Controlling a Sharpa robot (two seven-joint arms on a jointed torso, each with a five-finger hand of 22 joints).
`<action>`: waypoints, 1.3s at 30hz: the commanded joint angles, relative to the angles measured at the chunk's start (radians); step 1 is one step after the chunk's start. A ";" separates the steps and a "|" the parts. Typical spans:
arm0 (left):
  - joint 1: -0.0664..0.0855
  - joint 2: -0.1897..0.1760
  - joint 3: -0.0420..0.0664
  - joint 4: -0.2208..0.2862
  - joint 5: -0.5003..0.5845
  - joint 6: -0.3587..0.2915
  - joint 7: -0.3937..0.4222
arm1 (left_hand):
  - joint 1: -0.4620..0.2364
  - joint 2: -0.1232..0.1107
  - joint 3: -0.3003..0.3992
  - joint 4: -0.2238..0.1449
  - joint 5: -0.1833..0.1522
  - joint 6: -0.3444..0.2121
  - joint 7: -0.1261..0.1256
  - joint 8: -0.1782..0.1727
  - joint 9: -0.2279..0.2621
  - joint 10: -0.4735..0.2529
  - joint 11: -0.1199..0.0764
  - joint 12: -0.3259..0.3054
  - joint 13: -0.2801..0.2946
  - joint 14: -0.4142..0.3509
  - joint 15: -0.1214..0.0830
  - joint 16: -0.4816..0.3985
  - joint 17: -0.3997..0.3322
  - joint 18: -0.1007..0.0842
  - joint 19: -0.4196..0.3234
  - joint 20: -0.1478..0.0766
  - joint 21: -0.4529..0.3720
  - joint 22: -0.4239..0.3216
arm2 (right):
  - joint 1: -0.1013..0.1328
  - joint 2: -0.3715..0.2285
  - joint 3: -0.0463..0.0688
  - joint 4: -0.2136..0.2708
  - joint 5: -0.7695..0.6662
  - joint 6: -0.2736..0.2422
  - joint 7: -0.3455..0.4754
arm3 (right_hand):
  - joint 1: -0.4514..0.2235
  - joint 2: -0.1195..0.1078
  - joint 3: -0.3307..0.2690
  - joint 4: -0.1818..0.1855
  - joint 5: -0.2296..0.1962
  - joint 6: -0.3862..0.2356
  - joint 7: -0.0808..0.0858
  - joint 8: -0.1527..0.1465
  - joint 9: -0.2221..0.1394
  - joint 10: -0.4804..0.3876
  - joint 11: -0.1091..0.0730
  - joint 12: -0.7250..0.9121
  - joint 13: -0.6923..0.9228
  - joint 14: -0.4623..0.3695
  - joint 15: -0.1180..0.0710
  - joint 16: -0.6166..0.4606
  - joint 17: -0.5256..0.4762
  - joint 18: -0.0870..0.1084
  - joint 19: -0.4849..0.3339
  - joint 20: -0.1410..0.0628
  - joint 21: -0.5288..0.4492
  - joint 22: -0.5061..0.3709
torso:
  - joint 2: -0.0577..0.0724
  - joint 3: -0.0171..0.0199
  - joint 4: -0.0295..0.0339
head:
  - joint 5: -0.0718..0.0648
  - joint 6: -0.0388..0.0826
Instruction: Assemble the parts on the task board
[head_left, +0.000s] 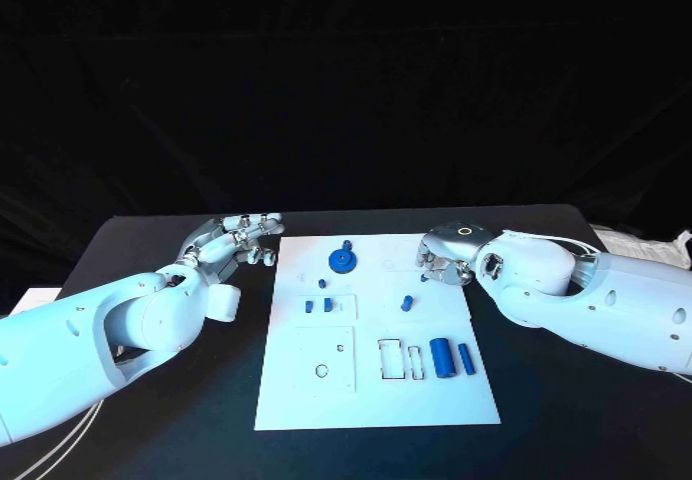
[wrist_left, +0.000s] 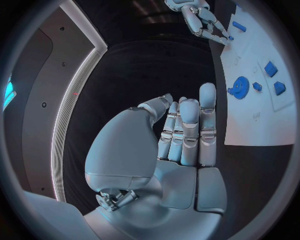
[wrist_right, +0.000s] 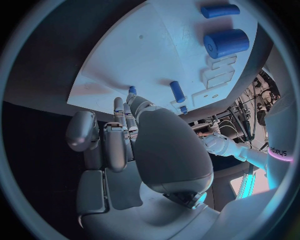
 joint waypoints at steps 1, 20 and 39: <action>0.000 -0.002 0.001 0.001 0.035 -0.002 0.027 | -0.005 0.003 -0.007 0.002 0.007 0.003 -0.001 0.006 0.001 0.004 0.000 0.007 0.001 -0.007 -0.002 -0.004 -0.001 0.009 -0.008 -0.002 -0.006 -0.003 | -0.003 0.002 -0.001 0.001 -0.049 0.056 -0.014 | 0.000 -0.012 0.009 -0.001 -0.006 0.000 -0.008 -0.003 -0.001 -0.005 -0.002 -0.006 -0.003 0.057 -0.008 -0.003 0.017 0.004 -0.002 -0.009 -0.004 -0.001 | 0.000 0.0003 0.0014 | -0.003 -0.003; 0.000 -0.004 0.000 -0.017 0.036 -0.010 0.014 | -0.001 0.005 -0.011 0.000 0.008 0.002 -0.001 0.006 0.000 0.001 0.000 0.009 0.001 -0.008 -0.003 -0.004 -0.003 0.010 -0.008 -0.003 -0.011 -0.007 | -0.010 0.001 -0.001 0.016 -0.023 -0.009 0.018 | 0.006 -0.004 0.060 -0.015 0.000 0.021 -0.006 0.000 0.002 0.023 -0.001 -0.002 -0.043 0.058 -0.010 -0.004 0.017 0.003 0.002 -0.011 -0.005 0.001 | -0.001 0.0006 0.0002 | -0.001 -0.007; -0.001 -0.007 0.000 -0.021 0.033 -0.004 0.003 | 0.001 0.006 -0.017 -0.001 0.009 -0.003 0.001 0.005 -0.001 -0.005 0.001 0.011 0.000 -0.009 -0.002 -0.005 -0.006 0.009 -0.007 -0.004 -0.016 -0.010 | -0.010 -0.019 0.000 0.037 0.032 -0.091 0.031 | -0.033 -0.041 0.111 -0.017 -0.003 0.009 0.002 -0.005 -0.003 0.022 0.007 -0.012 -0.088 0.059 -0.001 -0.003 0.020 0.002 0.006 -0.005 -0.003 0.006 | -0.002 0.0003 -0.0005 | -0.005 -0.006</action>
